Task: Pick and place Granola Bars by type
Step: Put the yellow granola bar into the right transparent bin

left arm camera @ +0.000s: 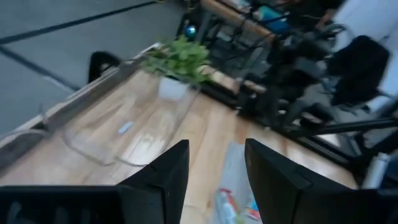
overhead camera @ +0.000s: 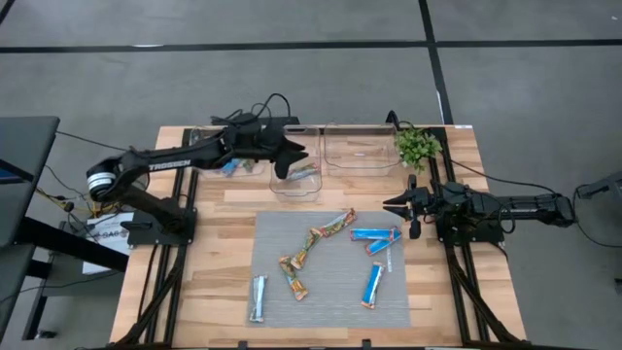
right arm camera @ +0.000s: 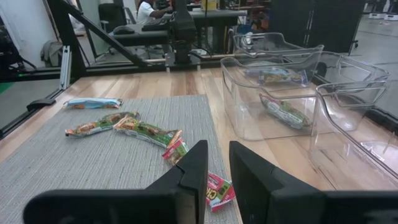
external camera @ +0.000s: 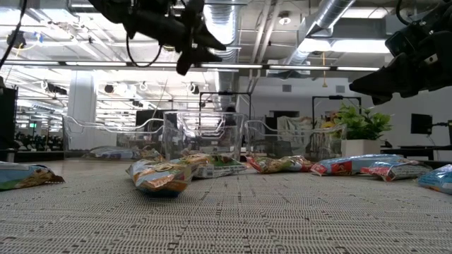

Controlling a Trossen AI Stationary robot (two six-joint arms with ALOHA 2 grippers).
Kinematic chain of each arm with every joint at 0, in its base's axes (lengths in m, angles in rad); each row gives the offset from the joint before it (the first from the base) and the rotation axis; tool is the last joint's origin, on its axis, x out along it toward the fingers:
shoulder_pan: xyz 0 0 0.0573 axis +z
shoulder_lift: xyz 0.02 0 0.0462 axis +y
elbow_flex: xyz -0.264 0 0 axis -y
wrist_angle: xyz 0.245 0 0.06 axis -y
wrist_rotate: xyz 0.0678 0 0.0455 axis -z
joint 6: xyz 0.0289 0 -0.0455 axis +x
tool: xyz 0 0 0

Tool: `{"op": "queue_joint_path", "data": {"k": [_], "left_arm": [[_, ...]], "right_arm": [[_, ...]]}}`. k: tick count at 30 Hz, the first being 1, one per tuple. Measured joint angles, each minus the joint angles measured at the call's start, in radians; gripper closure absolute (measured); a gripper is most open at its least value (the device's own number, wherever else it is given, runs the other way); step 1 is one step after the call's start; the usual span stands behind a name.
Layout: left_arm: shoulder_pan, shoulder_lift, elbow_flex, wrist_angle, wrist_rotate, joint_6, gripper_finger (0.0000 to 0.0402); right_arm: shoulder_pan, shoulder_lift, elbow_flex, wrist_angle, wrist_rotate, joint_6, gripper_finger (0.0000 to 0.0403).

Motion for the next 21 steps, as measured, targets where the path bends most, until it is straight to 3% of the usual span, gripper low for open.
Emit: {"op": "queue_joint_path", "data": {"k": [8, 14, 21], "left_arm": [[-0.049, -0.097, 0.000, -0.037, 0.138, -0.022, 0.0253], [-0.138, -0.130, 0.000, -0.178, 0.146, 0.040, 0.0253], [-0.337, -0.130, 0.000, -0.369, 0.116, 0.166, 0.0253]], "right_arm": [[0.000, 0.000, 0.000, 0.000, 0.000, 0.000, 0.0344], [0.000, 0.000, 0.000, 0.000, 0.000, 0.000, 0.0344], [0.000, 0.000, 0.000, 0.000, 0.000, 0.000, 0.0344]]}}
